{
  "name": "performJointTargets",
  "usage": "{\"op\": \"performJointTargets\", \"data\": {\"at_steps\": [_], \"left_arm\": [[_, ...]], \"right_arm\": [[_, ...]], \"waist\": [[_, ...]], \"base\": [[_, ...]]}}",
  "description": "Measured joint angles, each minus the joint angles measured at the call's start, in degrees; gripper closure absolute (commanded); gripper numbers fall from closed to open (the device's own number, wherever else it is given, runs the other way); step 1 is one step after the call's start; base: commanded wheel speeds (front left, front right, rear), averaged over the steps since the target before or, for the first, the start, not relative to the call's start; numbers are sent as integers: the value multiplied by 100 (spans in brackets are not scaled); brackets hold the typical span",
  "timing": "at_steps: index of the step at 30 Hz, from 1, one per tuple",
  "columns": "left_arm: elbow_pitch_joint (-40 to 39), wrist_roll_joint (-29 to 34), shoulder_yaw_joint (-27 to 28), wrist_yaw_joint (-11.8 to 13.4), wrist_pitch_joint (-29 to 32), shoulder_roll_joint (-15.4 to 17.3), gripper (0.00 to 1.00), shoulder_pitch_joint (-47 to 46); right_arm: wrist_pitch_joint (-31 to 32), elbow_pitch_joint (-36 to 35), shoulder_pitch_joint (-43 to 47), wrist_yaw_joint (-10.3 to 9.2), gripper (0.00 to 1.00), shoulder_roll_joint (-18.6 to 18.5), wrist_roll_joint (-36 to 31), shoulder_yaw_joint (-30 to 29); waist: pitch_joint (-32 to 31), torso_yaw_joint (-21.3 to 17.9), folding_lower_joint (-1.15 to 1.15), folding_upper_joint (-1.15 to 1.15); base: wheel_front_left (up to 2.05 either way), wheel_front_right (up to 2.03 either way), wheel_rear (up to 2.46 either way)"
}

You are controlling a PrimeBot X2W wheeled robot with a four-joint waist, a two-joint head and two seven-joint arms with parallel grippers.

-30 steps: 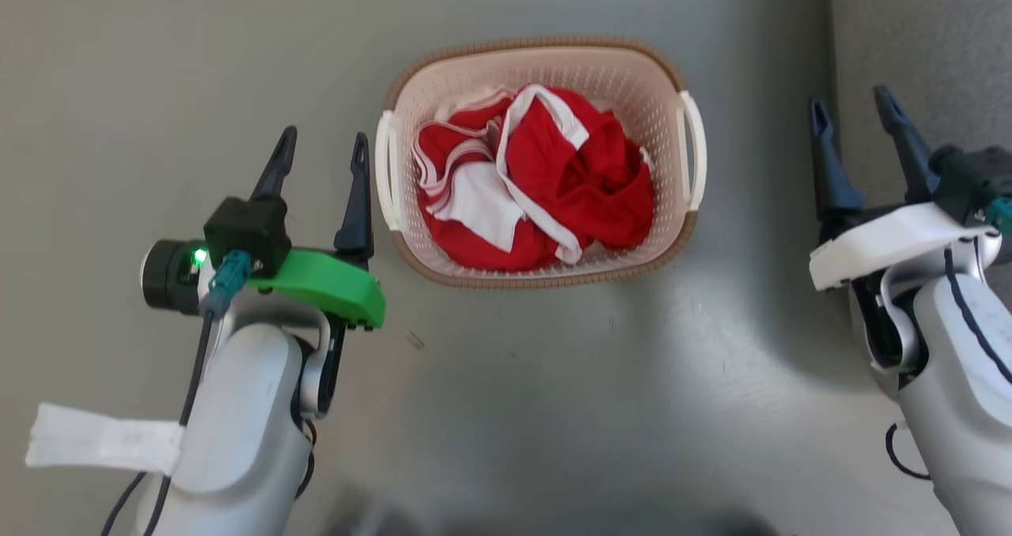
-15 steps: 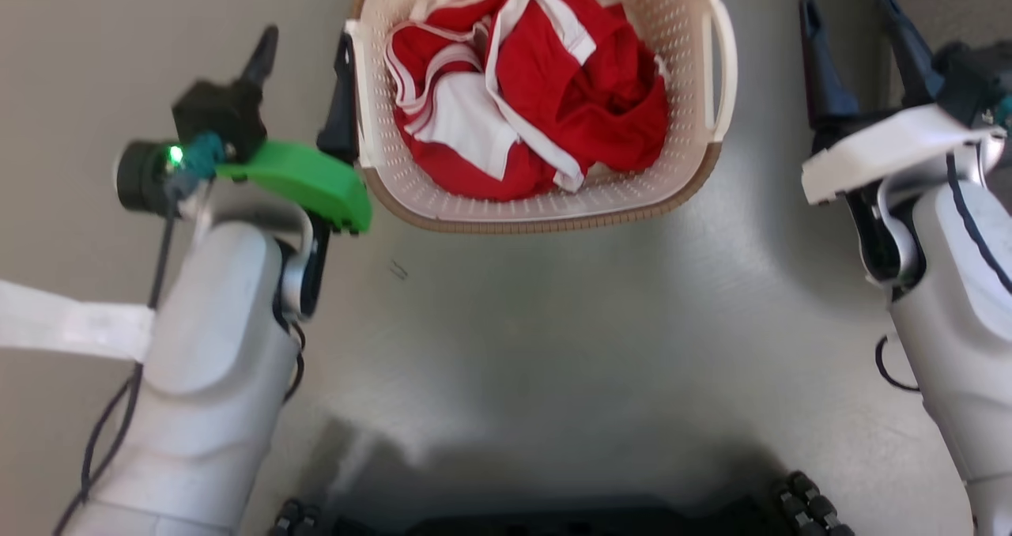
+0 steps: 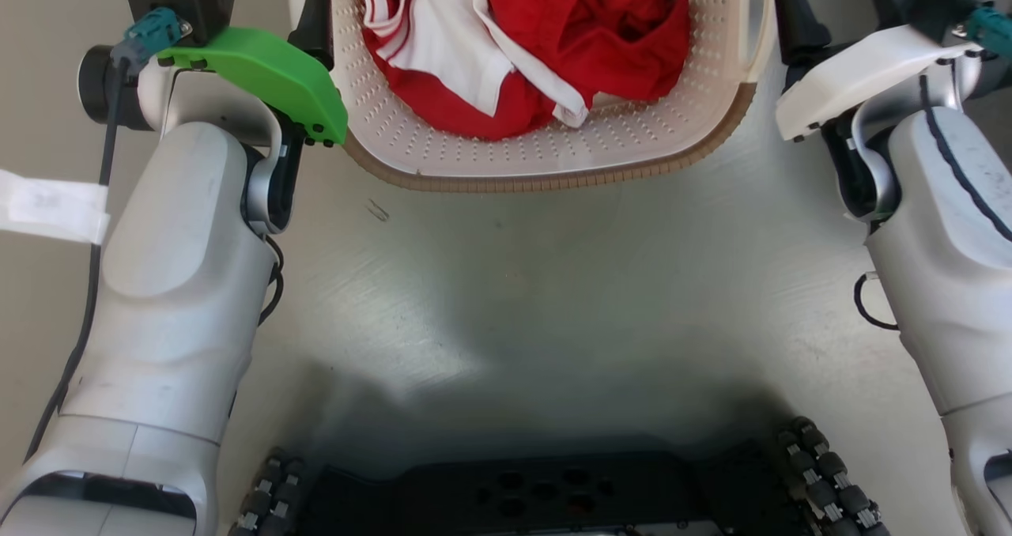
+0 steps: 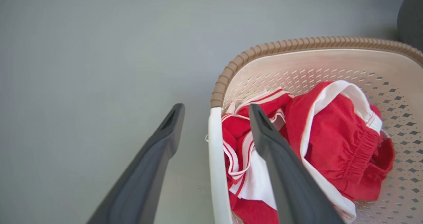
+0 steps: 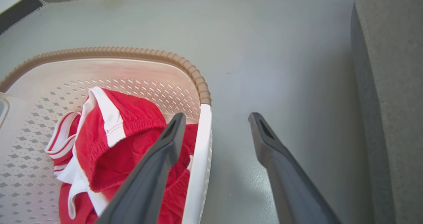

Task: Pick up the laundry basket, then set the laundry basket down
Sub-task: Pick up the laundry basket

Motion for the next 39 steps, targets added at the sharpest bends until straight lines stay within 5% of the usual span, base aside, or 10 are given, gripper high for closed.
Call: {"op": "performJointTargets", "data": {"at_steps": [16, 17, 18, 19, 39], "left_arm": [[1261, -267, -5, -272, 108, -83, 0, -443], [1308, -280, -5, -278, 108, -83, 66, -474], [1308, -280, -5, -278, 108, -83, 100, -474], [1349, -304, -5, -280, 108, -85, 100, -501], [2492, -592, -36, -459, -130, -326, 100, -571]], "right_arm": [[-107, 1157, -397, 183, 0, 335, -9, 218], [-122, 1198, -439, 203, 0, 343, -9, 216], [-122, 1198, -439, 203, 87, 343, -9, 216], [-124, 1259, -483, 212, 100, 358, 3, 215], [-227, 2504, -644, 364, 100, 798, 115, 268]], "waist": [[322, -125, 0, 0], [326, -131, 0, 0], [326, -131, 0, 0], [327, -136, -1, 0], [-306, -213, -1, 0]], "base": [[0, 0, 0], [0, 0, 0], [0, 0, 0], [0, 0, 0], [0, 0, 0]]}}
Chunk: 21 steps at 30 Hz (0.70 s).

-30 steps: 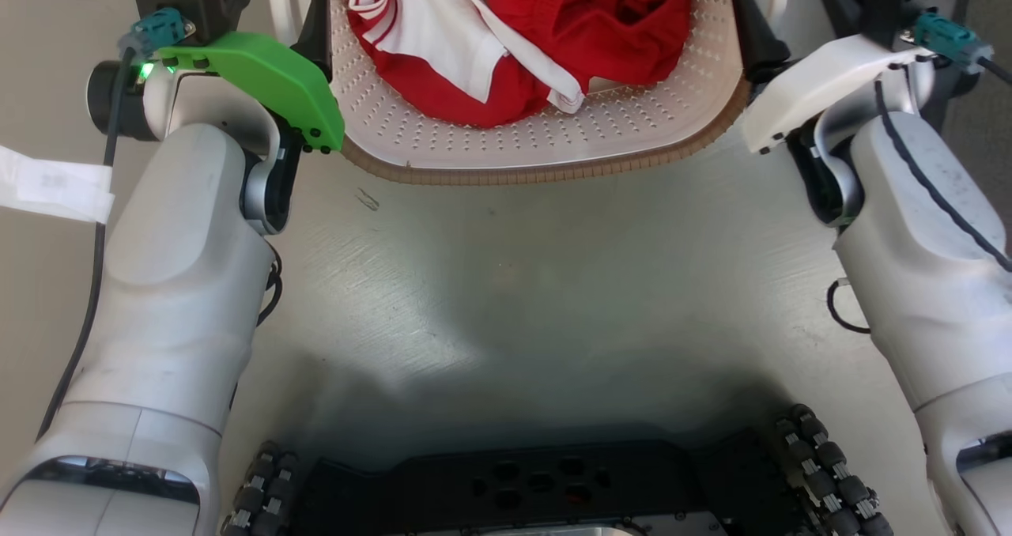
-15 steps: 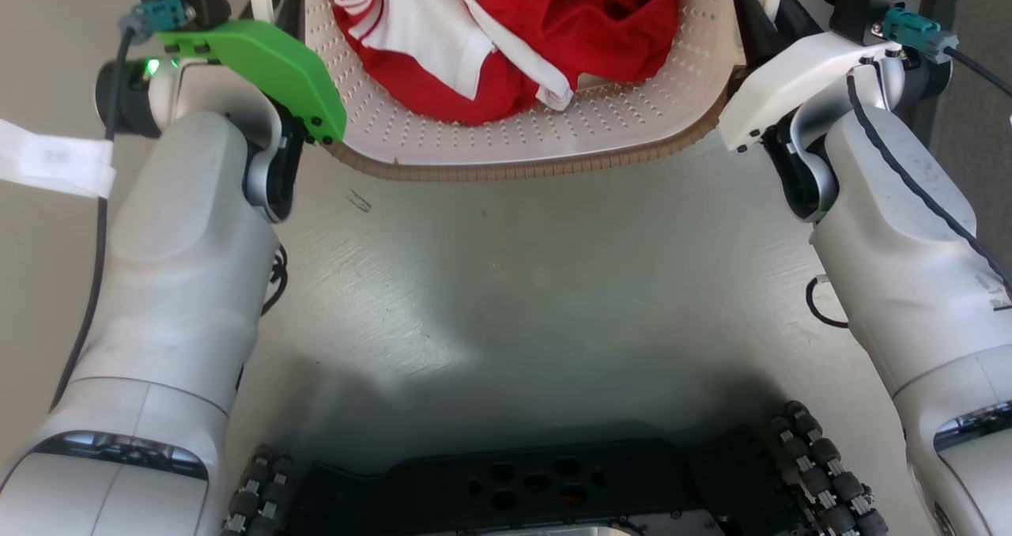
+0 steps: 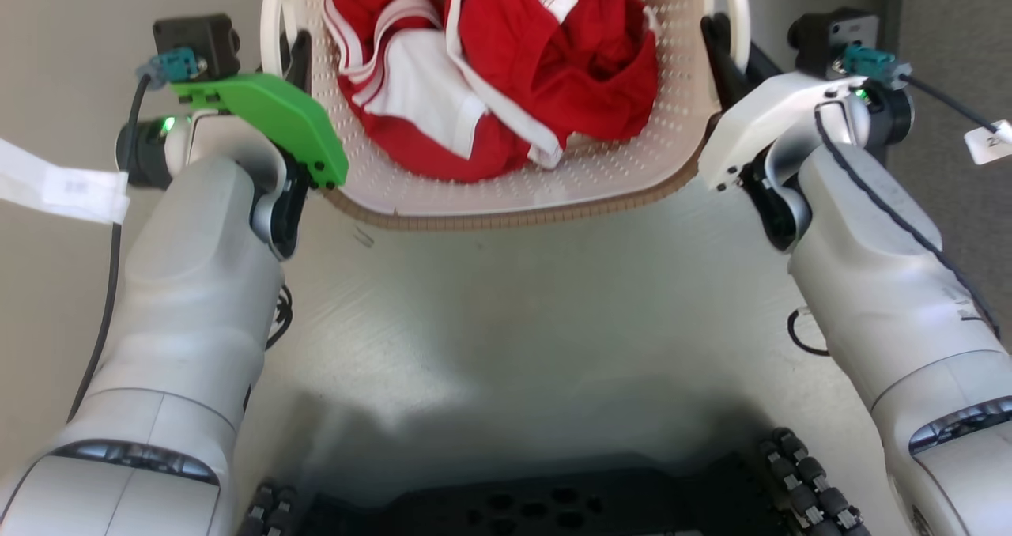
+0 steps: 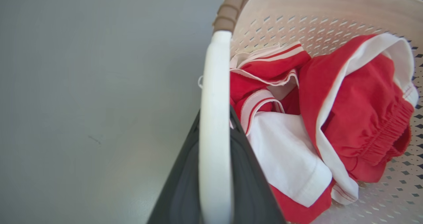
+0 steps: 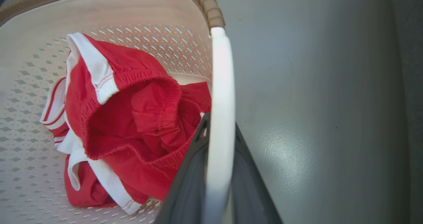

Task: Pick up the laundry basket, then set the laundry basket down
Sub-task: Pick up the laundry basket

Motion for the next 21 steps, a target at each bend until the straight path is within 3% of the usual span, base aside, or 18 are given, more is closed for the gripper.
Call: {"op": "performJointTargets", "data": {"at_steps": [21], "left_arm": [[725, -499, -185, -174, 189, -103, 100, 749]], "right_arm": [[36, 1133, 365, 209, 100, 267, 270, 168]], "waist": [[-1374, -198, 0, 0]], "base": [[0, 0, 0]]}}
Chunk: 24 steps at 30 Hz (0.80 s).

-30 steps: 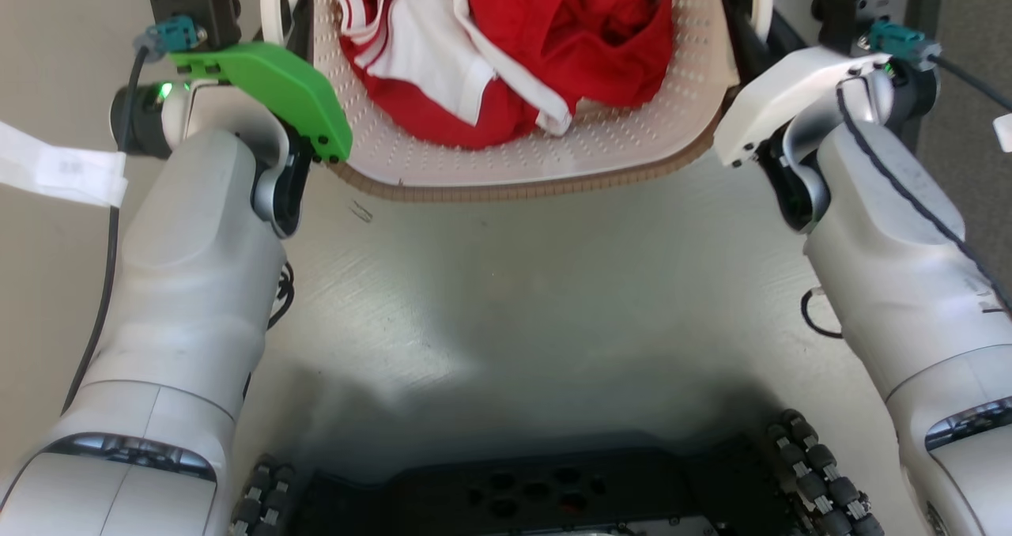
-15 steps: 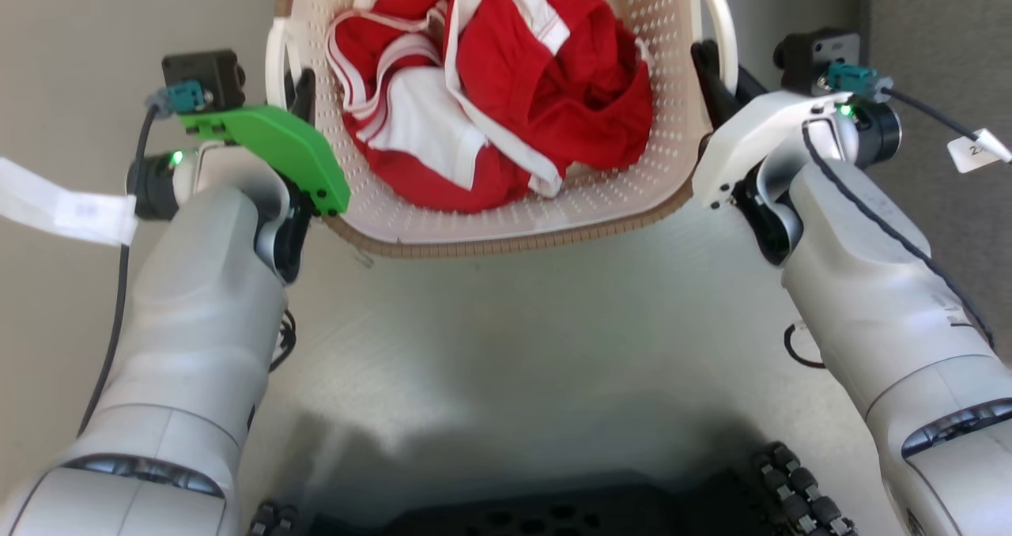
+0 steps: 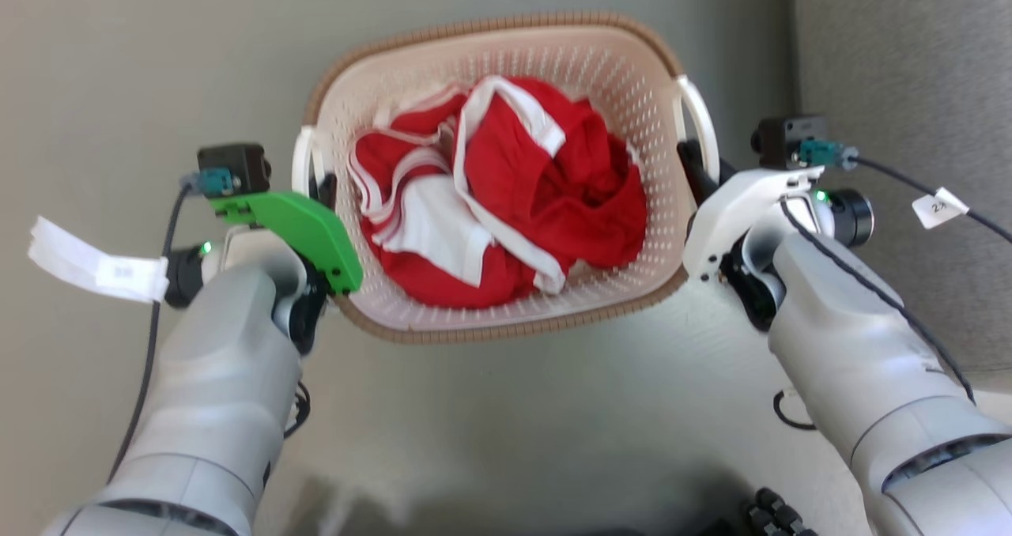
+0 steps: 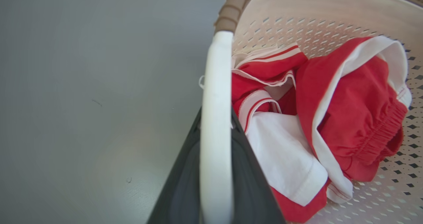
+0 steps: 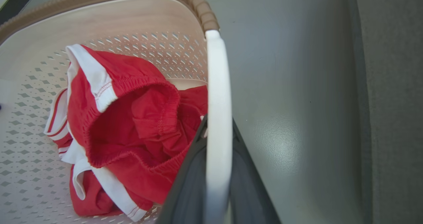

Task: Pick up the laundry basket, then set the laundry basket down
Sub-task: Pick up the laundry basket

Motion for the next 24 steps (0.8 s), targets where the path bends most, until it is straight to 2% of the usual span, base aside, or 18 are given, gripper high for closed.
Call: {"op": "performJointTargets", "data": {"at_steps": [11, 24], "left_arm": [[147, -288, -93, -57, 227, -16, 100, 478], [283, -477, -192, -101, 502, -47, 100, 1042]], "right_arm": [[176, 372, 386, 49, 100, 126, 135, 74], [372, 476, 1045, 83, 100, 188, 399, 132]], "waist": [[-847, -96, 0, 0], [-1936, -175, 0, 0]], "base": [[0, 0, 0], [0, 0, 0]]}}
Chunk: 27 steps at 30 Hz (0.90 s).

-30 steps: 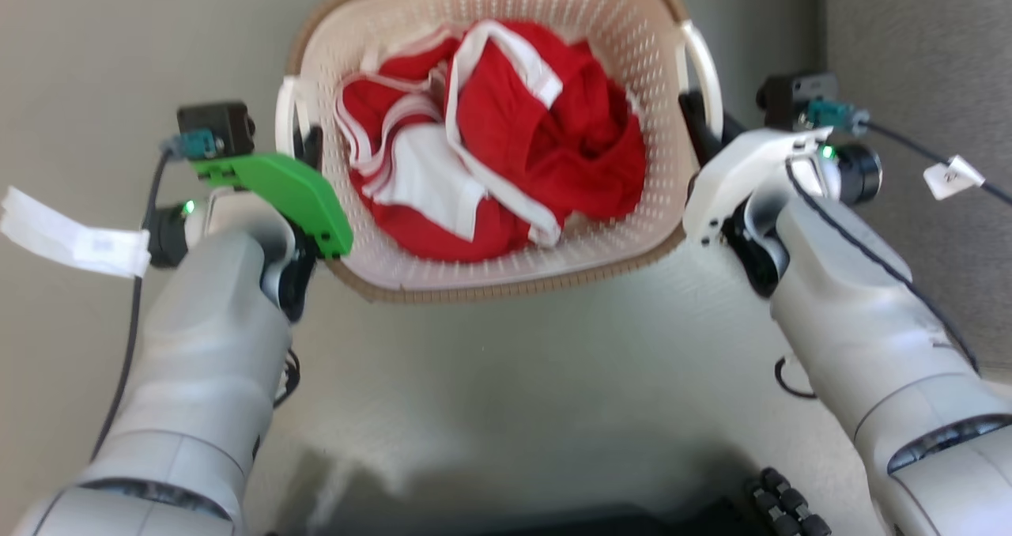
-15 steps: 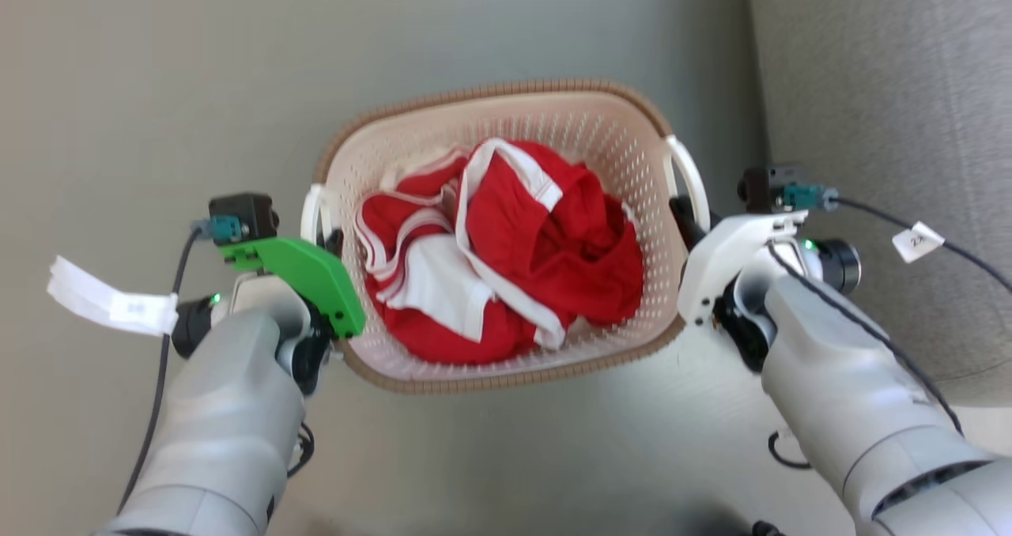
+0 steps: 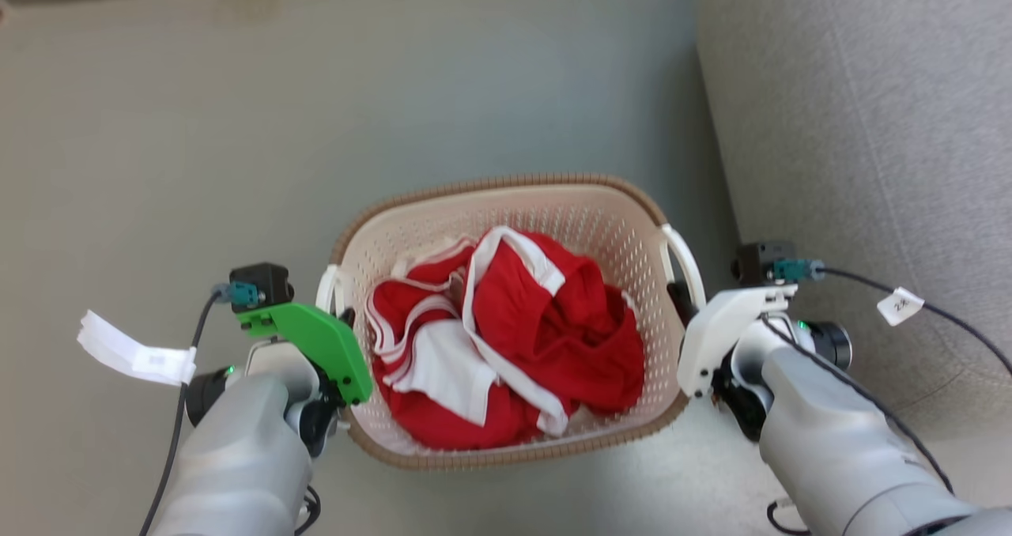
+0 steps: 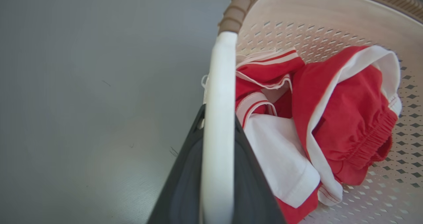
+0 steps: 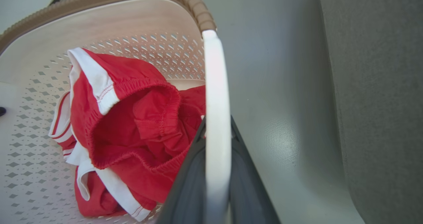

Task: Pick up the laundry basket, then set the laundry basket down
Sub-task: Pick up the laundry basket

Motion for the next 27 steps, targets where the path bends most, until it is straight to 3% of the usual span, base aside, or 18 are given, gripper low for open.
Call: {"op": "performJointTargets", "data": {"at_steps": [16, 27], "left_arm": [[163, -216, -99, 0, 434, 13, 100, 539], [192, -297, -134, 0, 630, 25, 100, 806]], "right_arm": [[721, -364, 741, -15, 100, -44, 705, 541], [1065, -428, 958, -19, 100, -63, 854, 797]], "waist": [[-1155, -5, 0, 0], [-1773, 3, 0, 0]], "base": [[0, 0, 0], [0, 0, 0]]}}
